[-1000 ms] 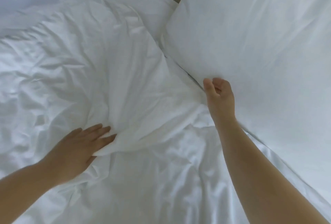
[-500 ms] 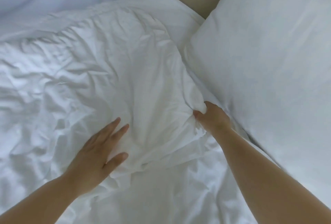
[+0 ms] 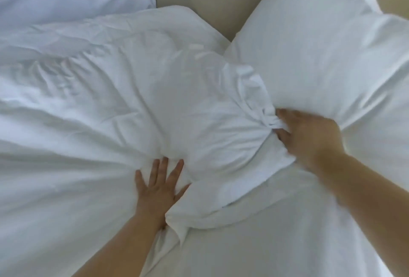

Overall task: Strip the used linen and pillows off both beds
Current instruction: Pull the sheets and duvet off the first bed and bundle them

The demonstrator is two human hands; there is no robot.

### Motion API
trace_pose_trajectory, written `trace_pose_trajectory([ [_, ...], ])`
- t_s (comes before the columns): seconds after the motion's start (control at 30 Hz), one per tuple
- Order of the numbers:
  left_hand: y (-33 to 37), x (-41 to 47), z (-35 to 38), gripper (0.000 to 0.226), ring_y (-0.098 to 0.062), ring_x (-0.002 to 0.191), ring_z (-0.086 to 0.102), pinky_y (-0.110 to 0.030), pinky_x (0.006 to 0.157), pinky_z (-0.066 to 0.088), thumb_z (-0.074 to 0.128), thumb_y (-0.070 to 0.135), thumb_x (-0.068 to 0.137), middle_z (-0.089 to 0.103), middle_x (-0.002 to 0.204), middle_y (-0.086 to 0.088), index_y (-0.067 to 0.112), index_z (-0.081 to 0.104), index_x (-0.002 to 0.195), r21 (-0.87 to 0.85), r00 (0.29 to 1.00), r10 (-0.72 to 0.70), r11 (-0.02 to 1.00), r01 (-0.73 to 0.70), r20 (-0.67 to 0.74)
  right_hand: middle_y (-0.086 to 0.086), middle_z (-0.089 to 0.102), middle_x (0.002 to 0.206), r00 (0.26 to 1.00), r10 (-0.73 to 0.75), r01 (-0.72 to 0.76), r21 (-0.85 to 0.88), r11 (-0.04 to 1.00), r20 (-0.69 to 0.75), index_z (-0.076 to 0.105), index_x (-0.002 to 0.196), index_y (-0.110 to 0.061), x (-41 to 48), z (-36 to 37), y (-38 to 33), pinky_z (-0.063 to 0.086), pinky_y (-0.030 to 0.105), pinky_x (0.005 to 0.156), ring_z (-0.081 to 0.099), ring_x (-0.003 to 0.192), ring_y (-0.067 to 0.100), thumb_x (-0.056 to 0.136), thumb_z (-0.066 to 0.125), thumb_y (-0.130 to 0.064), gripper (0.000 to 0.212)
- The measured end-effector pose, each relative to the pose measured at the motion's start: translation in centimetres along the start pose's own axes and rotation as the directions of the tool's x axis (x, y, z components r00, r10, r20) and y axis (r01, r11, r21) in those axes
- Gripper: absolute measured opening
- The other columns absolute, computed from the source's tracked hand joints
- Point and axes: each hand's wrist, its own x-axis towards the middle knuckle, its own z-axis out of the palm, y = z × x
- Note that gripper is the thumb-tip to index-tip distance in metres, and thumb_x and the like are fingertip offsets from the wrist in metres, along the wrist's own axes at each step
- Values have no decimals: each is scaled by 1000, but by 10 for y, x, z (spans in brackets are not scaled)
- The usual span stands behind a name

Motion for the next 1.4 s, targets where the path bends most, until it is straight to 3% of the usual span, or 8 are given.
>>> trace_pose_trajectory([
  [0.4,-35,-53,-7,118,3,139,-11,-26,113,-9,-38,83,31,-10,155,9,26,-25,133,-145,997,2,989,-13,-73,21,58,118,972,16,25,171,985,-234,53,125,-3,-20,49,5,31,42,95,53,110,40,73,36,-52,74],
  [0.6,-50,-190,49,49,9,140,5,-15,112,8,14,52,94,6,155,18,35,24,139,-68,907,289,944,-324,-308,31,52,126,923,130,-7,320,947,-363,45,126,1,-126,65,21,23,41,100,40,117,36,82,41,-41,60],
  [0.7,-55,-232,87,41,-17,145,10,-25,100,28,19,24,99,11,156,-11,7,42,129,292,800,474,876,-385,-368,28,53,126,958,219,-117,444,888,-185,46,127,5,-213,79,16,27,39,100,43,117,34,88,32,-53,71],
  [0.8,-55,-272,113,42,-10,145,3,-27,114,10,14,40,95,3,158,-2,20,49,106,125,877,465,884,-451,-125,14,48,138,887,377,-462,479,746,268,34,140,-8,-306,96,6,29,38,105,42,127,29,69,20,-66,93],
  [0.97,-41,-304,129,68,2,142,-6,-26,115,-4,5,69,86,2,157,12,38,5,146,20,943,287,957,-288,-168,2,51,135,915,292,-375,317,871,278,35,139,-8,-373,126,-4,5,39,112,38,132,13,97,8,-48,64],
  [1.07,-32,-313,126,65,-11,142,11,-25,114,-10,3,64,90,53,133,-12,32,33,137,78,985,164,984,-159,-60,-7,32,148,903,265,-356,244,902,337,22,144,-16,-384,132,1,-3,35,116,20,141,9,73,-8,-53,86],
  [1.2,-24,-346,127,65,-24,114,37,-24,112,-1,3,56,94,65,114,-21,18,46,126,14,993,109,994,-110,39,-4,39,144,902,244,-359,307,882,355,18,146,-18,-388,125,6,-2,33,116,26,138,11,94,36,-40,59],
  [1.4,-40,-370,147,68,-3,142,2,-17,111,-10,3,67,87,46,133,-9,32,26,141,-73,992,89,994,-82,91,6,14,154,842,282,-419,226,880,460,-4,147,-10,-338,125,19,2,38,118,8,144,19,73,65,-53,110],
])
